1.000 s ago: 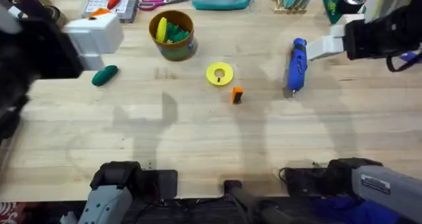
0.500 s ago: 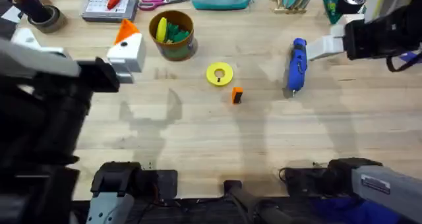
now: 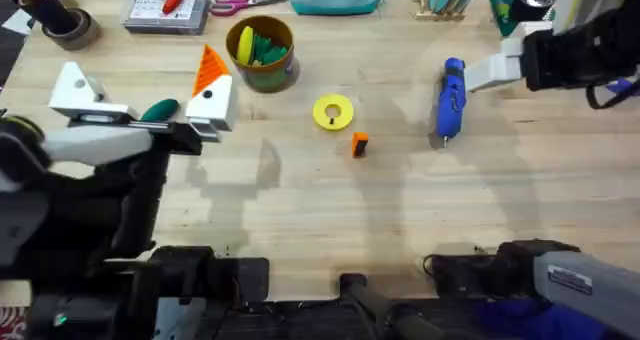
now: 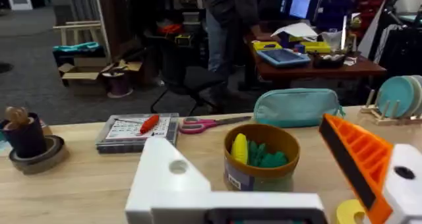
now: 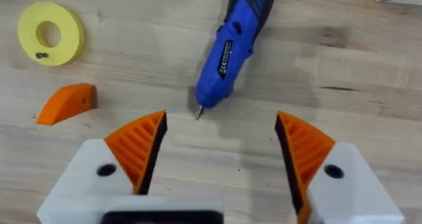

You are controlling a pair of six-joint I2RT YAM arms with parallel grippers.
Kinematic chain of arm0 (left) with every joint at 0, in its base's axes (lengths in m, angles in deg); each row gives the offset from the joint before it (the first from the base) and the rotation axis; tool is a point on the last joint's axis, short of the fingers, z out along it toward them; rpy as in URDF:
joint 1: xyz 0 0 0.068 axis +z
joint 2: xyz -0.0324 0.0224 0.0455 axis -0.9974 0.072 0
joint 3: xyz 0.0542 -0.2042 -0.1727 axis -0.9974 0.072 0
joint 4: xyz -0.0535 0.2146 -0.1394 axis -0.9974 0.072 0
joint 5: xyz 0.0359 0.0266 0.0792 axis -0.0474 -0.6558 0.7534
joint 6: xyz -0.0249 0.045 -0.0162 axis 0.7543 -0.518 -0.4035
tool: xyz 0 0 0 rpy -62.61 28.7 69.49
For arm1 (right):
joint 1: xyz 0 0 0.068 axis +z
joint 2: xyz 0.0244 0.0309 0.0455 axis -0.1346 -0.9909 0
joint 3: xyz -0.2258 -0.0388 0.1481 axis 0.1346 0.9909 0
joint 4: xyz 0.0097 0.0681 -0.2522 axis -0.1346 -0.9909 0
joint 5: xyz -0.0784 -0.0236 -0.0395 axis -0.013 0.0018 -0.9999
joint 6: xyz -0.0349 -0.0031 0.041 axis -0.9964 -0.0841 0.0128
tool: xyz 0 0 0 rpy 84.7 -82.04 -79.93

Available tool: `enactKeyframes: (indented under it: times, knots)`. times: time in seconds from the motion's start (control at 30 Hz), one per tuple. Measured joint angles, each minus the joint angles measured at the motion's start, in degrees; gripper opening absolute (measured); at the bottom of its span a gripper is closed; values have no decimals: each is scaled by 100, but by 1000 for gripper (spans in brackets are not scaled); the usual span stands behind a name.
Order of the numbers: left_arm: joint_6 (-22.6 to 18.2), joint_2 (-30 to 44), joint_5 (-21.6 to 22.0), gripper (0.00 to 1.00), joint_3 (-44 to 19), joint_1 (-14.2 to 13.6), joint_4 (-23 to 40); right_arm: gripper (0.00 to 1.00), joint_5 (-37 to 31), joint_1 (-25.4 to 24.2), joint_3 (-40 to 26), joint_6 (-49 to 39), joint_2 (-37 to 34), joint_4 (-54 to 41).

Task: Pick up the gripper from the table and insert it into the empty holder that is missing its gripper. Then pick up a screw, insert it into the mounting hole, and use the screwdriver to tighten it. Finally, clean up the table by picking up the vegetable and placing it into the bucket.

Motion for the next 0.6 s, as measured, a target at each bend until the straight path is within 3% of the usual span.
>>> enactKeyframes:
  times: [0.27, 0.6]
  knots:
    - [16, -90, -460, 985, 859, 0, -1052, 996, 0, 0, 0, 0, -1, 0]
    - [16, -90, -1042, 985, 1223, 0, -1134, 997, 0, 0, 0, -2, -1, 0]
